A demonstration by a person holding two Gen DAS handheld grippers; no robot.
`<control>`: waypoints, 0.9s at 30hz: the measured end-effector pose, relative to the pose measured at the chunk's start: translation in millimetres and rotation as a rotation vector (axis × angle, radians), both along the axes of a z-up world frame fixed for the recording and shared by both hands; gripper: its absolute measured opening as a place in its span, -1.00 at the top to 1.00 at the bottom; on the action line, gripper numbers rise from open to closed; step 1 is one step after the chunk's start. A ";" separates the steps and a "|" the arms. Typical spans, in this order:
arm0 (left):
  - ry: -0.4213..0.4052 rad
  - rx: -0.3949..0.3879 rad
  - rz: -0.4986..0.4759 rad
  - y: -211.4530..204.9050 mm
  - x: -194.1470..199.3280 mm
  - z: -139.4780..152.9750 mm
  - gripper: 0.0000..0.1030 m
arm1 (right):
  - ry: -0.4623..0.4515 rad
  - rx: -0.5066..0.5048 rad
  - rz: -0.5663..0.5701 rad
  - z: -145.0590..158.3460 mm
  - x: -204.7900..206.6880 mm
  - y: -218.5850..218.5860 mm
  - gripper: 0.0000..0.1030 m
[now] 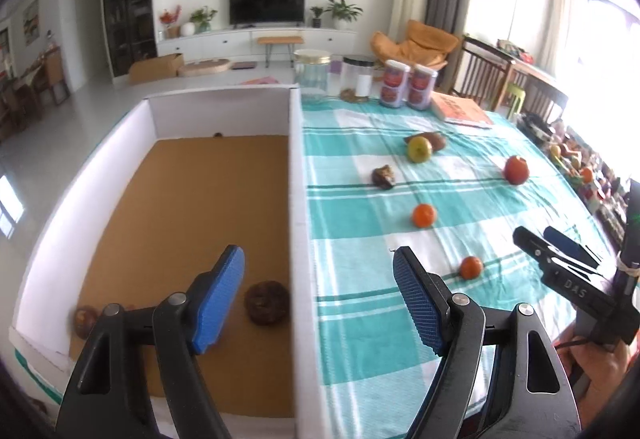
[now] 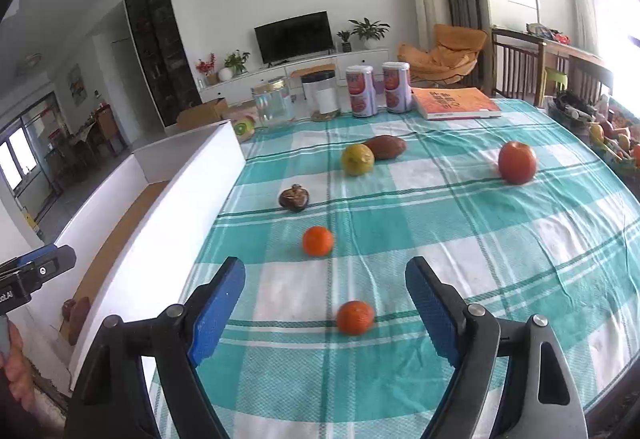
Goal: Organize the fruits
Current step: 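Move both tools back over the table toward the oranges and apple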
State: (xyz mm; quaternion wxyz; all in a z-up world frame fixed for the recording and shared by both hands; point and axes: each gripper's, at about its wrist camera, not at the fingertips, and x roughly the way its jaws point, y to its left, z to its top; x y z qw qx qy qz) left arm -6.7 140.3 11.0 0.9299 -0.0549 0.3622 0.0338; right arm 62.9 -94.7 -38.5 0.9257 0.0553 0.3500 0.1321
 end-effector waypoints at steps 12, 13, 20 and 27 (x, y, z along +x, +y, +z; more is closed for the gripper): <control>0.101 0.047 -0.174 -94.2 36.1 -40.0 -0.54 | 0.061 0.006 -0.163 -32.4 10.0 -78.8 -0.60; 0.106 0.060 -0.173 -97.0 41.6 -47.2 -0.54 | 0.076 -0.001 -0.180 -36.8 15.9 -82.3 -0.60; 0.145 0.128 -0.083 -92.9 85.7 -111.6 -0.53 | 0.217 -0.193 -0.393 -83.2 85.5 -127.9 -0.75; 0.150 0.135 -0.048 -84.2 95.6 -131.8 -0.63 | 0.273 -0.204 -0.523 -100.4 118.8 -171.4 -1.00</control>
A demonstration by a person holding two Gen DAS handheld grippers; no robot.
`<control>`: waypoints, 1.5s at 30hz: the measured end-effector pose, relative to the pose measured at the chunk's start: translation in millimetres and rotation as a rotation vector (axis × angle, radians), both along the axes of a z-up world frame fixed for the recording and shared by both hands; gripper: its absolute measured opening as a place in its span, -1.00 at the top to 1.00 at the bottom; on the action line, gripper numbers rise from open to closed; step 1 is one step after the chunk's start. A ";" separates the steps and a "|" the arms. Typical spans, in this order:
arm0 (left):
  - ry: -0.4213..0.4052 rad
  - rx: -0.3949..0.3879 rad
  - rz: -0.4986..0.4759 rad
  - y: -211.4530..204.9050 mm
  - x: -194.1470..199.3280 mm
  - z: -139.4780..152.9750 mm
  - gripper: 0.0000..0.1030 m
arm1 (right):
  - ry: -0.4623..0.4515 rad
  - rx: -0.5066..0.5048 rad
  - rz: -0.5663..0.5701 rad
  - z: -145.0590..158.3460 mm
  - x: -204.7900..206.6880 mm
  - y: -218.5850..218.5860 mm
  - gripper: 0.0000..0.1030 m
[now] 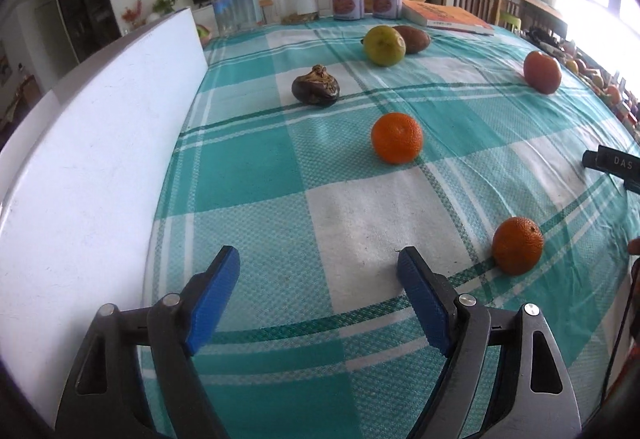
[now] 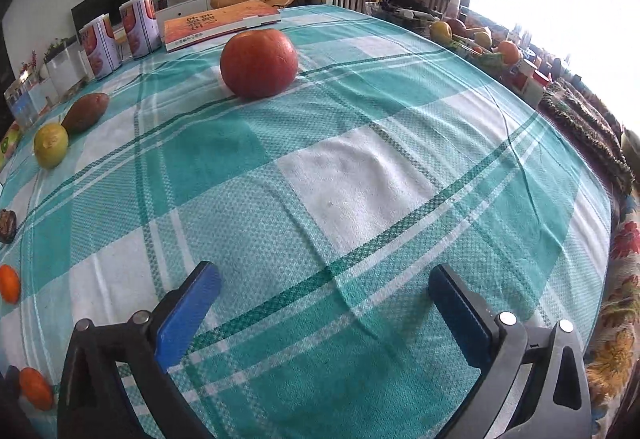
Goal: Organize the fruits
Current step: 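Move both tools back over the table toward the oranges and apple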
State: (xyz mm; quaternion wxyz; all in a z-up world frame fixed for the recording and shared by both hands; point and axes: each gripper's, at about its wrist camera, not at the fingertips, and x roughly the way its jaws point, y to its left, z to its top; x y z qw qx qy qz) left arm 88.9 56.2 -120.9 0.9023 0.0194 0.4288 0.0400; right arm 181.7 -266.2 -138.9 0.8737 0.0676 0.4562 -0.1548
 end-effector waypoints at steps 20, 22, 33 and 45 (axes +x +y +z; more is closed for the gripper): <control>0.028 -0.058 0.038 10.8 4.2 -5.8 -0.86 | -0.001 0.013 0.024 -0.5 20.1 -13.0 -1.00; 0.029 -0.055 0.039 10.7 4.3 -6.0 -0.87 | -0.001 0.013 0.024 -0.5 20.1 -13.0 -1.00; 0.030 -0.054 0.044 11.3 5.6 -6.5 -0.90 | -0.001 0.013 0.024 -0.6 20.1 -13.1 -1.00; 0.030 -0.055 0.044 11.7 5.9 -6.8 -0.90 | -0.001 0.013 0.024 -0.7 20.1 -13.2 -1.00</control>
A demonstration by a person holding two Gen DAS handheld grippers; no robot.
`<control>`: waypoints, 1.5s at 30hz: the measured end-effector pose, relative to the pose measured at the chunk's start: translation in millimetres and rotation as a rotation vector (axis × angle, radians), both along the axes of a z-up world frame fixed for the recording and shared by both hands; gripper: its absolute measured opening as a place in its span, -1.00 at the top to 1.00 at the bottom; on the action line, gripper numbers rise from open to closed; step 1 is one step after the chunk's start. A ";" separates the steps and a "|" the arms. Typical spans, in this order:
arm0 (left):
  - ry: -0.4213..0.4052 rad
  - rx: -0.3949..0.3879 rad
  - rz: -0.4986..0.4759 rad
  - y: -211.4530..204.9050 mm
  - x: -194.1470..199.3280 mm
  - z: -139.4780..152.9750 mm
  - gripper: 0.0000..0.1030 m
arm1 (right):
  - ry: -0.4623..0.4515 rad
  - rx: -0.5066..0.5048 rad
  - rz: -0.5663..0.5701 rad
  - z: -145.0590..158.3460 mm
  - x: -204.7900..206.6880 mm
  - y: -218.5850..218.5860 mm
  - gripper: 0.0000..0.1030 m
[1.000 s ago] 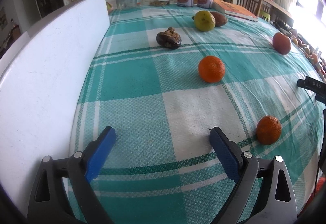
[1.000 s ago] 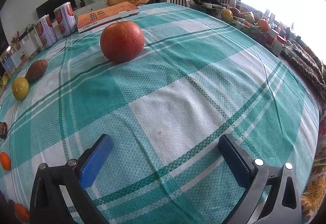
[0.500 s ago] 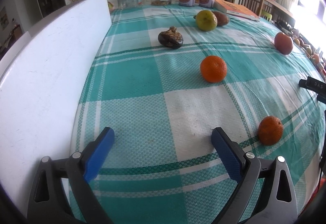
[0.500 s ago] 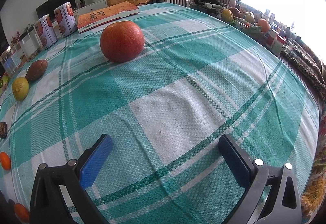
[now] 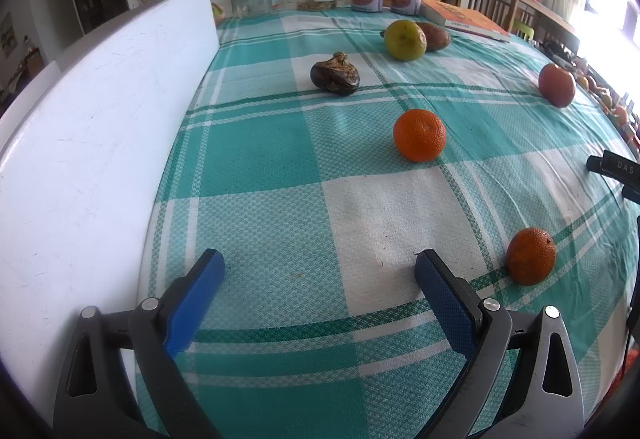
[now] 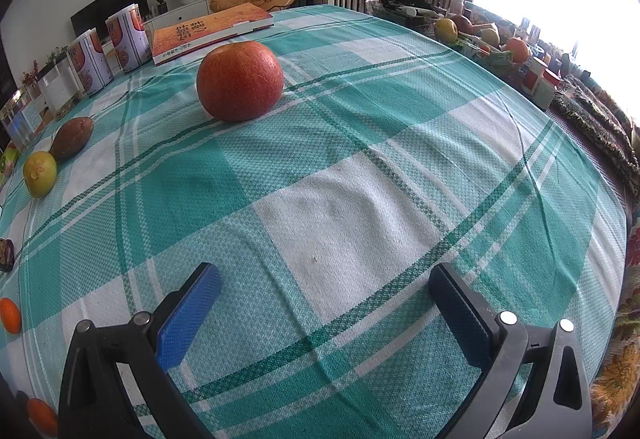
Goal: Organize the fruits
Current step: 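Move both tools back over the table toward the oranges and apple, then grasp an orange with the left tool while the right tool grasps the red apple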
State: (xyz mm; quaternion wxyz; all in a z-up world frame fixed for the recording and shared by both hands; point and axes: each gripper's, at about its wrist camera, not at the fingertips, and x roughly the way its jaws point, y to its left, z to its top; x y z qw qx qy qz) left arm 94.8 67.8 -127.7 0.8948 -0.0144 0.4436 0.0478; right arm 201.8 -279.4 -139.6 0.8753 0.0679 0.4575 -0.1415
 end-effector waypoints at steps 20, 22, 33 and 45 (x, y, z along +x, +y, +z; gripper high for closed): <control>0.000 0.000 0.000 0.3 0.3 -0.5 -0.90 | 0.000 0.000 0.000 0.1 0.3 0.1 -1.00; 0.000 -0.001 0.000 0.3 0.2 -0.6 -0.90 | 0.000 0.000 0.000 0.0 0.3 0.1 -1.00; 0.000 -0.004 -0.001 0.5 0.3 -0.9 -0.90 | 0.001 -0.002 -0.006 -0.2 0.9 0.4 -1.00; 0.043 -0.098 -0.039 -34.8 72.1 15.5 -0.83 | -0.002 0.005 -0.003 -0.1 0.3 -0.4 -1.00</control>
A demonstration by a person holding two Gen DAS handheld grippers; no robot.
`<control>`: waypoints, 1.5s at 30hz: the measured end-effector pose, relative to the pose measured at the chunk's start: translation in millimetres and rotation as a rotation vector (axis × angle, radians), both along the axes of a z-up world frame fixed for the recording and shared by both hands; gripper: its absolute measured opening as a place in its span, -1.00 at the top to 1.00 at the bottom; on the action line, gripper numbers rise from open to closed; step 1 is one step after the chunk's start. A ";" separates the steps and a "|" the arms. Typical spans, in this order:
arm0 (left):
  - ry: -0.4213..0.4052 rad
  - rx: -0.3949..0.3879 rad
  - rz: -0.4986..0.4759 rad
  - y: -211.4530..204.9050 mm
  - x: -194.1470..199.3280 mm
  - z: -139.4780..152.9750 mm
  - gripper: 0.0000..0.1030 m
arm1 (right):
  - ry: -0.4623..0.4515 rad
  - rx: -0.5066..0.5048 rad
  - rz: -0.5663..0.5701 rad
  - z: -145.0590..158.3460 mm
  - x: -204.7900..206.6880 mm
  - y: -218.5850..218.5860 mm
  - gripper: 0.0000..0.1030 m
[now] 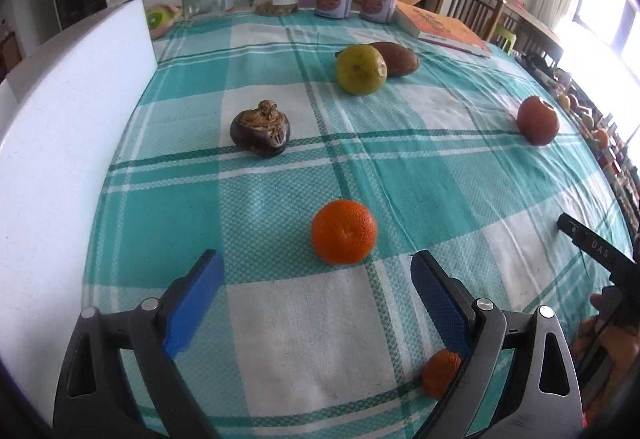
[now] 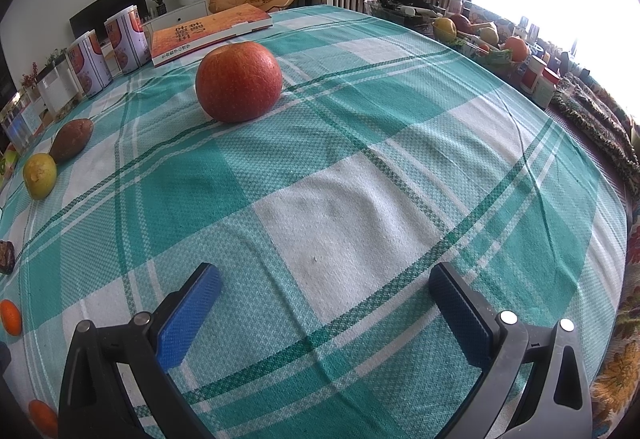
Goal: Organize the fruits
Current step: 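Grasp an orange with the left tool while the right tool grasps the red apple, then carry the orange and apple into the white box and open both tools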
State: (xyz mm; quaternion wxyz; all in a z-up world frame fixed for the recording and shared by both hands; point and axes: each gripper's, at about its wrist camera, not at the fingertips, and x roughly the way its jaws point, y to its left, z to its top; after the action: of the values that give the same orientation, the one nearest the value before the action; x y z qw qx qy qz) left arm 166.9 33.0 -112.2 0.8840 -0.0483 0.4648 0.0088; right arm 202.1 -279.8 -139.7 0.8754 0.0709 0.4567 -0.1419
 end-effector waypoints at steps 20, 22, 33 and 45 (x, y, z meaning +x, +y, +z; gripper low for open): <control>-0.010 -0.075 -0.061 10.8 -39.6 16.5 0.37 | 0.016 0.048 0.310 26.7 156.7 0.2 -0.53; -0.004 -0.081 -0.077 10.0 -46.9 19.6 0.37 | 0.031 0.103 0.297 24.2 160.8 -2.6 -0.37; -0.001 -0.315 -0.231 5.9 -112.8 67.6 0.38 | -0.010 0.860 0.306 39.9 34.0 7.1 -0.36; -0.162 -0.225 0.197 211.4 -172.5 130.7 0.37 | 0.032 0.721 1.095 153.5 -79.1 347.1 -0.36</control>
State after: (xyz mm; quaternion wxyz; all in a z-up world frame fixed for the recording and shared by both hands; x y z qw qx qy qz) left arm -5.6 244.4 18.5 0.9024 -0.1928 0.3833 0.0394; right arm 123.0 67.3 13.9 0.7354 0.1150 0.4588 0.4852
